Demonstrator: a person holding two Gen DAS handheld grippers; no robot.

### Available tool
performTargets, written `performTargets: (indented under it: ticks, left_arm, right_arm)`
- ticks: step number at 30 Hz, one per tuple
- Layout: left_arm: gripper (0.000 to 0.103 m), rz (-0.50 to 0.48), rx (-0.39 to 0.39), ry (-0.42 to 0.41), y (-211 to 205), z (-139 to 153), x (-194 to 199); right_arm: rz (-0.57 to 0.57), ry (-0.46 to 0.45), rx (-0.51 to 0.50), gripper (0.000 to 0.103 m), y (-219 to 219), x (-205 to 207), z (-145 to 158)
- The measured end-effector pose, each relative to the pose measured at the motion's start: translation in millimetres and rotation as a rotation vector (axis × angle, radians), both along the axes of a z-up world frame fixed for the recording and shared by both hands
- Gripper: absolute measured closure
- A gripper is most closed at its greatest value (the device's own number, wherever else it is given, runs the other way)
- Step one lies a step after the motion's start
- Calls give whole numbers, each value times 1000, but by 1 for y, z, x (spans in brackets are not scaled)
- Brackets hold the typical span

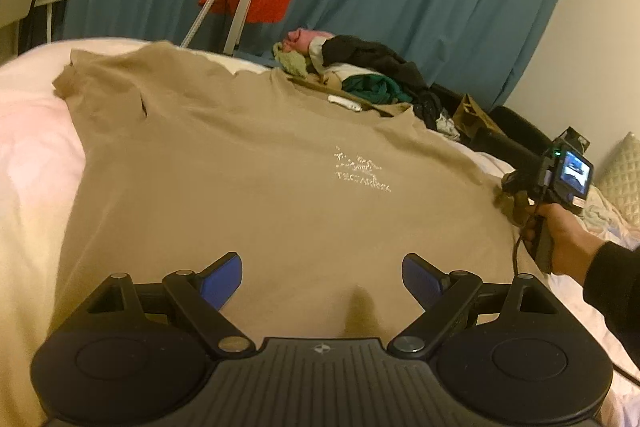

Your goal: Fold clothes

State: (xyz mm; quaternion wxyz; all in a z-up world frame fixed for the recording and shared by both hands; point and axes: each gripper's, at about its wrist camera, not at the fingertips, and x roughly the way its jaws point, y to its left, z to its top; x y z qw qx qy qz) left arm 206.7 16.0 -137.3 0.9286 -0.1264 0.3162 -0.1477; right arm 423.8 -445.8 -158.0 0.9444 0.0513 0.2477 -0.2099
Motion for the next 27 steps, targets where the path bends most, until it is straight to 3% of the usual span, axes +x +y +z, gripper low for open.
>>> performTargets:
  ticks: [2, 3, 4, 6, 10, 15, 17, 21, 27]
  left_arm:
    - [14, 6, -1, 3, -2, 1, 4]
    - [14, 8, 3, -2, -2, 2, 5]
    - [14, 13, 8, -3, -2, 3, 4]
    - [14, 22, 18, -4, 0, 6, 3]
    - [14, 31, 30, -12, 4, 14, -7]
    - [14, 17, -47, 115, 20, 16, -18]
    - [14, 15, -34, 163, 25, 18, -23]
    - [14, 112, 7, 209, 47, 28, -41]
    - [14, 274, -156, 359, 111, 22, -67]
  right_arm:
    - [-14, -2, 58, 69, -2, -11, 5]
    - [-12, -5, 83, 46, -2, -20, 8]
    - [-6, -20, 95, 31, 2, -31, 15]
    - [9, -49, 119, 23, 9, -53, 29]
    - [91, -73, 209, 23, 30, -128, 59]
    - [193, -60, 341, 23, 59, -255, 68]
    - [182, -10, 400, 23, 68, -290, 67]
    - [244, -43, 511, 23, 83, -338, 63]
    - [171, -24, 522, 22, 91, -357, 50]
